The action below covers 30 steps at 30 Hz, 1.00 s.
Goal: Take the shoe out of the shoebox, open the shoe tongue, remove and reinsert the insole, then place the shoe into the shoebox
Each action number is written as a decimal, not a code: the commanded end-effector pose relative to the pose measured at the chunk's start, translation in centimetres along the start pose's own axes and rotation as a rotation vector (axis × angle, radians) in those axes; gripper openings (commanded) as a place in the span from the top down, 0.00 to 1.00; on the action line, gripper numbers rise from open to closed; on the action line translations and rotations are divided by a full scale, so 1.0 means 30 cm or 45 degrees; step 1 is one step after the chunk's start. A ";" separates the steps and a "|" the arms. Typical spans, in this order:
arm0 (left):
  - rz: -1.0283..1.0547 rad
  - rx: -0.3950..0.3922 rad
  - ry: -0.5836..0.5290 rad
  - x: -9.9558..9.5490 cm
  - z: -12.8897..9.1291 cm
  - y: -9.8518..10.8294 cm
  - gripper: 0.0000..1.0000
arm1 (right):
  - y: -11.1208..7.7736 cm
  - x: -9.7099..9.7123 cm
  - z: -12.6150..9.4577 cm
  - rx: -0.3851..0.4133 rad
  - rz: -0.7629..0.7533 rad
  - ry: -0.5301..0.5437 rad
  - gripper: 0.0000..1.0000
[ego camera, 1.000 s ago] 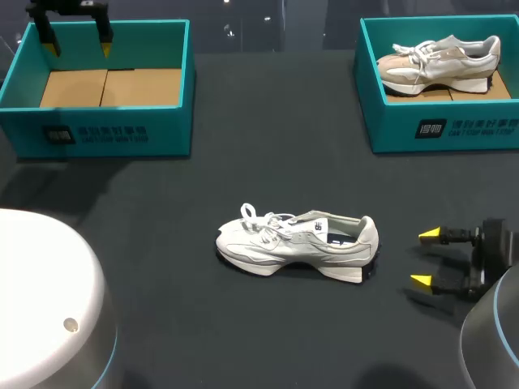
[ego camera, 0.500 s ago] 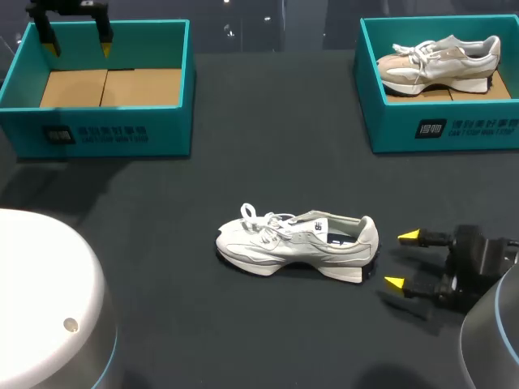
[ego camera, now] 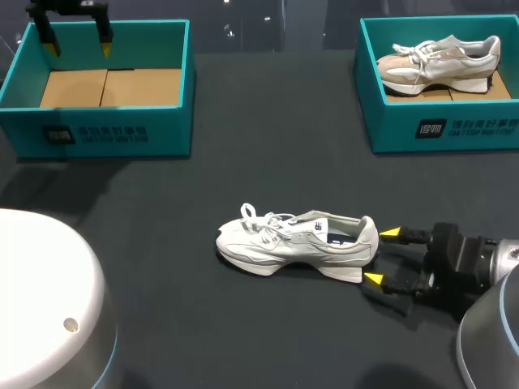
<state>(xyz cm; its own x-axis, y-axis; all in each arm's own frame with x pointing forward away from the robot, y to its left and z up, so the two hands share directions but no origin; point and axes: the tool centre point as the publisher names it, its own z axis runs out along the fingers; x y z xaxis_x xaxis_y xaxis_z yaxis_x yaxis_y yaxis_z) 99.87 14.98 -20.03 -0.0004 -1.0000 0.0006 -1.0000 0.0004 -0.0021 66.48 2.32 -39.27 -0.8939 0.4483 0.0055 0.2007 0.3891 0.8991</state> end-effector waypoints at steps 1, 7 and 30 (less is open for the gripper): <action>0.000 -0.001 0.000 0.000 -0.001 -0.001 0.00 | -0.001 -0.018 0.037 0.007 0.007 0.015 0.00; 0.000 -0.001 0.000 0.000 -0.001 -0.001 0.00 | 0.005 -0.018 0.059 -0.003 0.019 0.047 0.00; 0.000 -0.001 0.000 0.000 -0.001 -0.001 0.00 | 0.013 -0.002 0.144 -0.005 0.077 0.140 0.00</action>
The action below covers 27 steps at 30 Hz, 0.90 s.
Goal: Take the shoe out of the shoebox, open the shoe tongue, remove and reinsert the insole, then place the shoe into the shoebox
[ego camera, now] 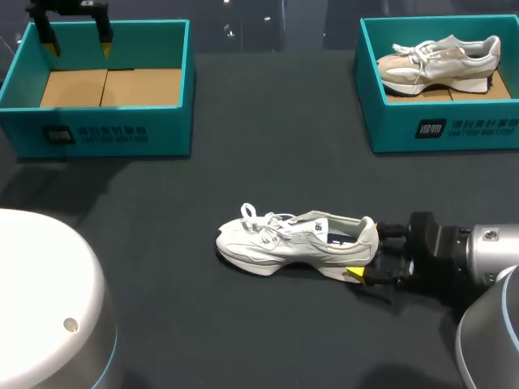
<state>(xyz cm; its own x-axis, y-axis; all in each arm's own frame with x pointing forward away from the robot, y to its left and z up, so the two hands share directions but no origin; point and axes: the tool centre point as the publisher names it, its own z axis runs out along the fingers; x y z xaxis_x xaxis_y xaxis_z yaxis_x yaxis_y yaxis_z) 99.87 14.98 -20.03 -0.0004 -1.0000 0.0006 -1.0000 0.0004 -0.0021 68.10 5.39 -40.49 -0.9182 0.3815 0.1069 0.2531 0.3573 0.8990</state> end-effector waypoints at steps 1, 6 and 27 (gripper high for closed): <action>0.000 -0.001 0.000 0.000 -0.001 -0.001 0.00 | -0.002 -0.001 0.025 0.005 -0.001 0.004 0.00; 0.000 -0.001 0.000 0.000 -0.001 -0.001 0.00 | -0.006 -0.001 0.035 -0.004 -0.015 0.011 0.00; 0.000 -0.001 0.000 0.000 -0.001 -0.001 0.00 | -0.001 -0.018 0.071 -0.059 -0.109 0.063 1.00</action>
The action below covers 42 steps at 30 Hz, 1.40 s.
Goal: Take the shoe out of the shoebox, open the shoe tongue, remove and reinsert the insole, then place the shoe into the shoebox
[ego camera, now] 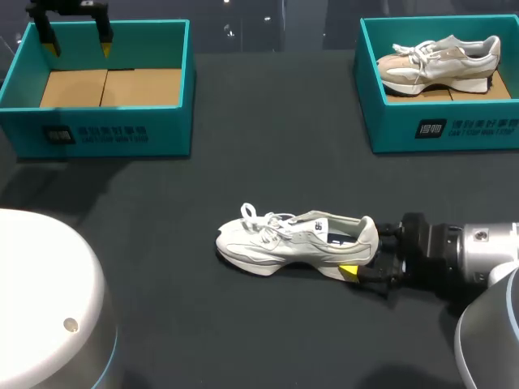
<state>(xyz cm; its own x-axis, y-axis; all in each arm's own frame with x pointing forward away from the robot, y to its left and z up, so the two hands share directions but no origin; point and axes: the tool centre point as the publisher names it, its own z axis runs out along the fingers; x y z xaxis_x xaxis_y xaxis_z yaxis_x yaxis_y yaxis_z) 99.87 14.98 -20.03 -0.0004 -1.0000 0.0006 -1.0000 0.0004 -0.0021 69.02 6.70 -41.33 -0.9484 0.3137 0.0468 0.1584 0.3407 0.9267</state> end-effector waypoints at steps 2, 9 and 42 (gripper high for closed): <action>0.000 -0.001 0.000 0.000 -0.001 -0.001 0.00 | 0.000 -0.005 0.013 0.013 -0.005 0.015 1.00; 0.000 -0.001 0.000 0.000 -0.001 -0.001 0.00 | 0.011 -0.017 0.015 0.039 -0.048 0.095 1.00; 0.000 -0.001 0.000 0.000 -0.001 -0.001 0.00 | 0.023 -0.026 0.031 0.040 -0.067 0.201 1.00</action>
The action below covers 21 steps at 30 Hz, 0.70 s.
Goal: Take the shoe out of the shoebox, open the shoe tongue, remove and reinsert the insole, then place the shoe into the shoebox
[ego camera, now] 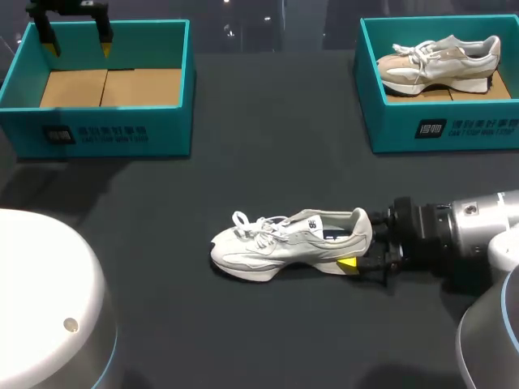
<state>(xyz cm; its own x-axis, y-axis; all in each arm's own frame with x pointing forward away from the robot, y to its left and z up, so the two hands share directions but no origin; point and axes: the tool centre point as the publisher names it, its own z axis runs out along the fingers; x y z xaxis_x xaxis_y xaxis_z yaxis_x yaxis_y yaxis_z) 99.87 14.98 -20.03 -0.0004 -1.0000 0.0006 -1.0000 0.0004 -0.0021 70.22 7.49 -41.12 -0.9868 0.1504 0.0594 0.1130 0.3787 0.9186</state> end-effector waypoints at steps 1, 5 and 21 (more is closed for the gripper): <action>0.000 -0.001 0.000 0.000 -0.001 -0.001 0.00 | 0.001 0.004 0.000 0.003 0.000 -0.003 1.00; -0.065 0.026 -0.018 0.087 -0.019 0.058 0.00 | 0.001 0.004 0.000 0.003 0.000 -0.003 1.00; -0.211 0.063 -0.026 0.511 -0.121 0.387 0.00 | 0.001 0.004 0.000 0.003 0.000 -0.003 1.00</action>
<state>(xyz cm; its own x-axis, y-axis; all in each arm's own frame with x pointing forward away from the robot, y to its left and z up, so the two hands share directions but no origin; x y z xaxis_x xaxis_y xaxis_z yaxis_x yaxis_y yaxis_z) 90.54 1.13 -16.38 0.1626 -0.9867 0.0022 -0.9867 -0.1627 -0.0068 70.22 7.48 -41.13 -0.9868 0.1506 0.0592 0.1128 0.3784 0.9187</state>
